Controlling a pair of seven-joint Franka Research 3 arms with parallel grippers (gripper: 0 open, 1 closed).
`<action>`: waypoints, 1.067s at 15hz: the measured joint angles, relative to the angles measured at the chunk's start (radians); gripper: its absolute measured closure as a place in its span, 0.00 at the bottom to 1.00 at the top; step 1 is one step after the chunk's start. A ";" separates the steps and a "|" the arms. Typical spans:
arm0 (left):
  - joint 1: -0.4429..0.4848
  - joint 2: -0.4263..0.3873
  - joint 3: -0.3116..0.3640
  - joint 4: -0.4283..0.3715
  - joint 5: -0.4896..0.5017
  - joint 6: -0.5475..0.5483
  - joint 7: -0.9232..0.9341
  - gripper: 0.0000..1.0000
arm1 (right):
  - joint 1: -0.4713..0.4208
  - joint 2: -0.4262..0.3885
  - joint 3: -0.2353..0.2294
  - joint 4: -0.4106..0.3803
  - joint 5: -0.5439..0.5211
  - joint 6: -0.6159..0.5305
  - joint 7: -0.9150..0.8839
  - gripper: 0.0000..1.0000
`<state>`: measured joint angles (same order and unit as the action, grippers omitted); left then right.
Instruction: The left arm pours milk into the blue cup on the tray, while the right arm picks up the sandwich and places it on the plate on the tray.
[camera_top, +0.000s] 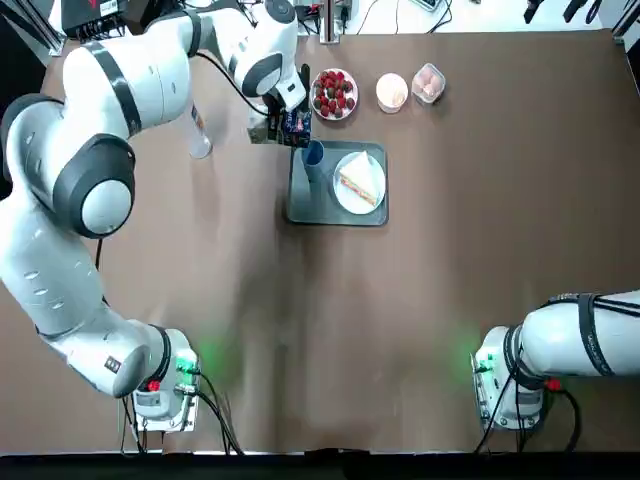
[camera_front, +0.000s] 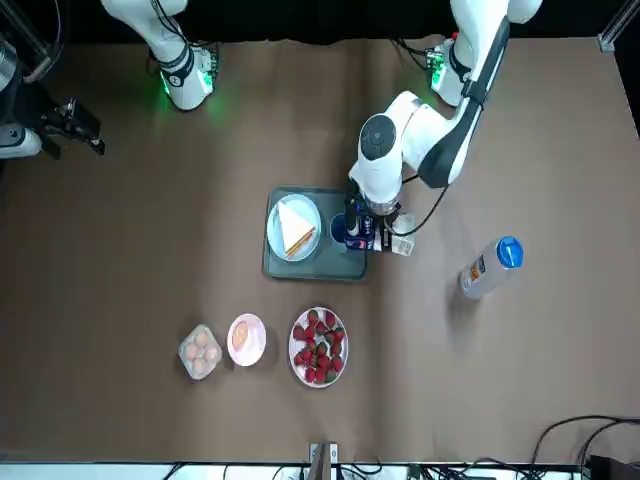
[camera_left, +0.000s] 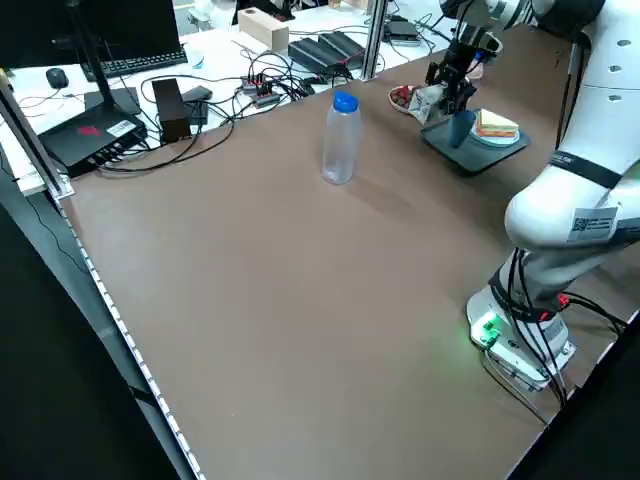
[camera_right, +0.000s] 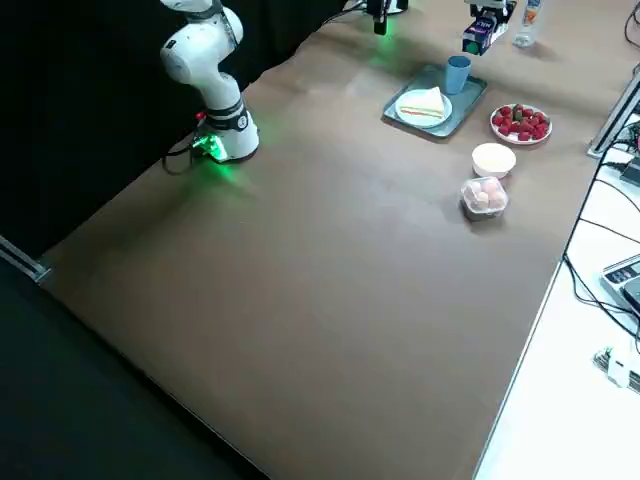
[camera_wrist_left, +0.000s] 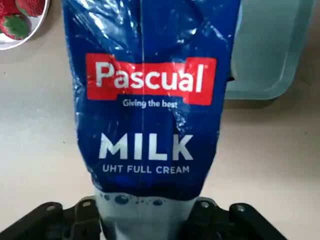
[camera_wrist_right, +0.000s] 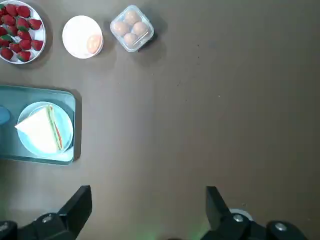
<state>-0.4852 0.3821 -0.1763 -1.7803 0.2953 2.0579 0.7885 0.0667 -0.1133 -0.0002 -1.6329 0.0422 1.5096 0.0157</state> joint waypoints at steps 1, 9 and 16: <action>0.000 0.003 0.000 0.006 0.000 -0.003 -0.002 0.52 | 0.000 0.000 0.000 0.000 0.000 0.000 0.000 0.00; 0.131 -0.097 -0.001 0.196 -0.150 -0.341 0.145 0.52 | 0.000 0.000 0.000 0.000 0.000 0.009 0.000 0.00; 0.474 -0.225 -0.003 0.237 -0.452 -0.519 0.596 0.52 | 0.000 0.000 0.000 0.000 -0.001 0.009 0.000 0.00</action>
<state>-0.0116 0.1575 -0.1792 -1.5434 -0.1564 1.5391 1.3840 0.0664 -0.1133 -0.0006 -1.6331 0.0416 1.5188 0.0157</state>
